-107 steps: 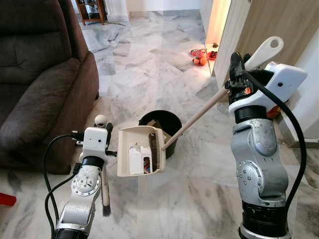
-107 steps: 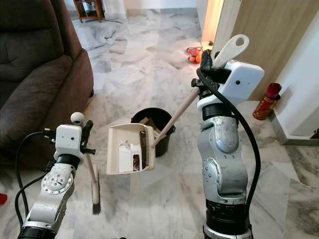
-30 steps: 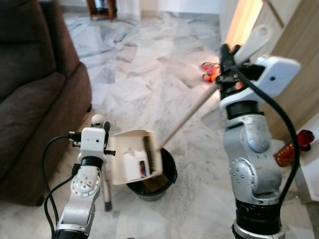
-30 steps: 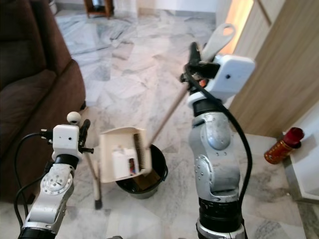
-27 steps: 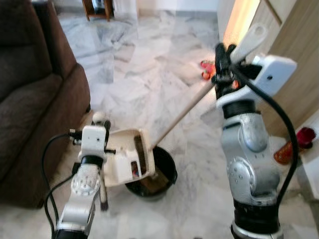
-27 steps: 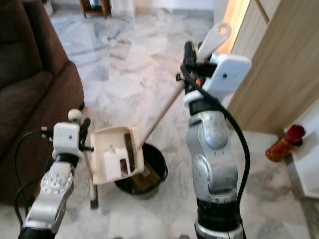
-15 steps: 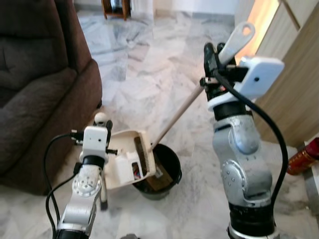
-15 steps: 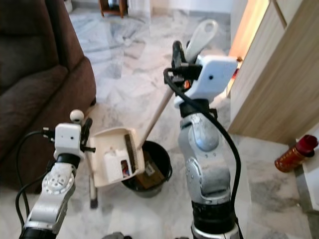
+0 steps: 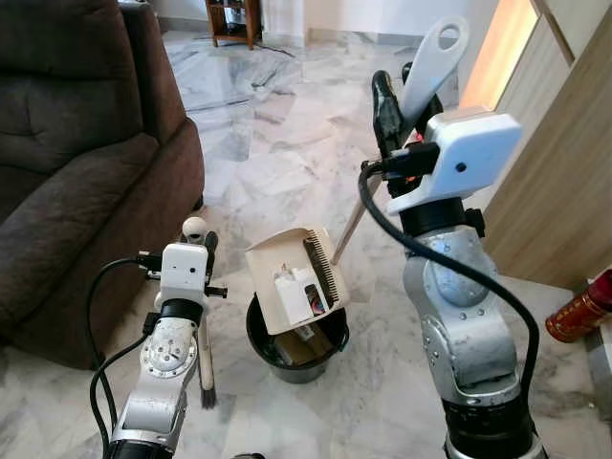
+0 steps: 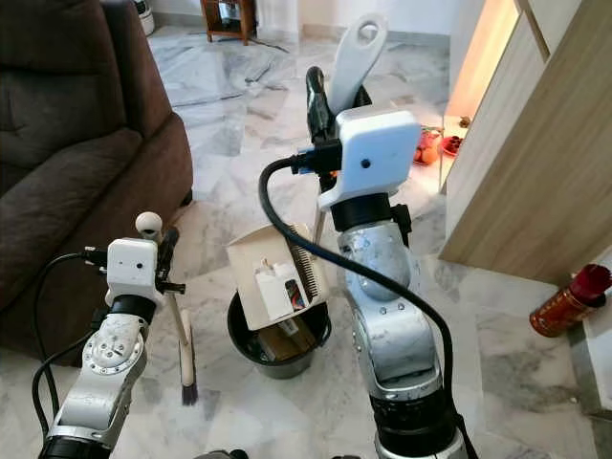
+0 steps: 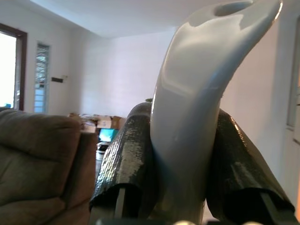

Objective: Sweep floor

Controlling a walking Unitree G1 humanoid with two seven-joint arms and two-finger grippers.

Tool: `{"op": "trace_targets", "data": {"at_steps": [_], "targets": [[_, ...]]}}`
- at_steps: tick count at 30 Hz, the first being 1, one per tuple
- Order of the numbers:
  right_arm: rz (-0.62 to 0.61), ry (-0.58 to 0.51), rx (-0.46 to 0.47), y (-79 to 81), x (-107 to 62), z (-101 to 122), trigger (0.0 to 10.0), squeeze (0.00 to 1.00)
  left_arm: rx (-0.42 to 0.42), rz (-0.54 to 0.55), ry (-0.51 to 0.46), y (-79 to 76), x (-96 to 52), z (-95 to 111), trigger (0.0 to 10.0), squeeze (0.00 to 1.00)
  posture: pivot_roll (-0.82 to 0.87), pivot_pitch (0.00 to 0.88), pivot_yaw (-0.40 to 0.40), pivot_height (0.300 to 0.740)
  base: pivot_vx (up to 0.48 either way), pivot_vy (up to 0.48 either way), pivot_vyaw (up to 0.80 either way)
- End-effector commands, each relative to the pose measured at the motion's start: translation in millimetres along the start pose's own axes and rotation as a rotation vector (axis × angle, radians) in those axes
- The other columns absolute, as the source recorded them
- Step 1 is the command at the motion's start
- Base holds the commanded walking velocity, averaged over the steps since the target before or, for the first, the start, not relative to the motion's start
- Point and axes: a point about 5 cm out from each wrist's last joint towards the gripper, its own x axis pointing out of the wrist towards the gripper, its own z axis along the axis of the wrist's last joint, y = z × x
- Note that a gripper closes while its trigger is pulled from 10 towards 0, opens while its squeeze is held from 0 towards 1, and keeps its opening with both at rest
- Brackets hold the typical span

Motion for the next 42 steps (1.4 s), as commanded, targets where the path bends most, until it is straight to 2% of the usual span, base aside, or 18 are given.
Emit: {"op": "trace_targets", "data": {"at_steps": [1,4,6,10,12,17,25,42], "targets": [[0.035,-0.118,0.019,9.7,-1.3,21,10.0,0.0,0.018,0.006,-0.048,1.5,0.0,8,10.0,0.0,0.09,0.143,0.029,0.74,0.0,0.0,0.0],[0.099,-0.118,-0.017,26.8,-10.9,17,10.0,0.0,0.018,0.001,-0.047,-0.4,-0.3,7,10.0,0.0,0.09,0.144,0.029,0.74,0.0,0.0,0.0],[0.134,-0.119,-0.006,38.7,-16.9,17,10.0,0.0,0.018,0.0,-0.047,-0.5,-0.5,7,10.0,0.0,0.09,0.146,0.029,0.74,0.0,0.0,0.0],[0.169,-0.138,-0.007,48.4,-20.9,21,10.0,0.0,0.022,-0.003,-0.049,-0.5,-0.4,8,10.0,0.0,0.09,0.15,0.03,0.74,0.0,0.0,0.0],[0.222,-0.167,-0.033,58.3,-24.7,24,10.0,0.0,0.025,-0.005,-0.05,-0.7,-0.4,8,10.0,0.0,0.09,0.149,0.029,0.74,0.0,0.0,0.0],[0.232,-0.184,-0.046,63.0,-27.7,25,10.0,0.0,0.036,-0.015,-0.055,-1.9,-0.5,8,10.0,0.0,0.09,0.15,0.028,0.74,0.0,0.0,0.0],[0.342,-0.262,-0.173,80.0,-36.7,30,10.0,0.0,0.037,-0.016,-0.056,-2.0,-0.5,9,10.0,0.0,0.09,0.153,0.028,0.74,0.0,0.0,0.0],[0.438,-0.31,-0.269,92.5,-43.6,30,10.0,0.0,0.038,-0.017,-0.056,-2.3,-1.0,9,10.0,0.0,0.09,0.155,0.027,0.74,0.0,0.0,0.0]]}}
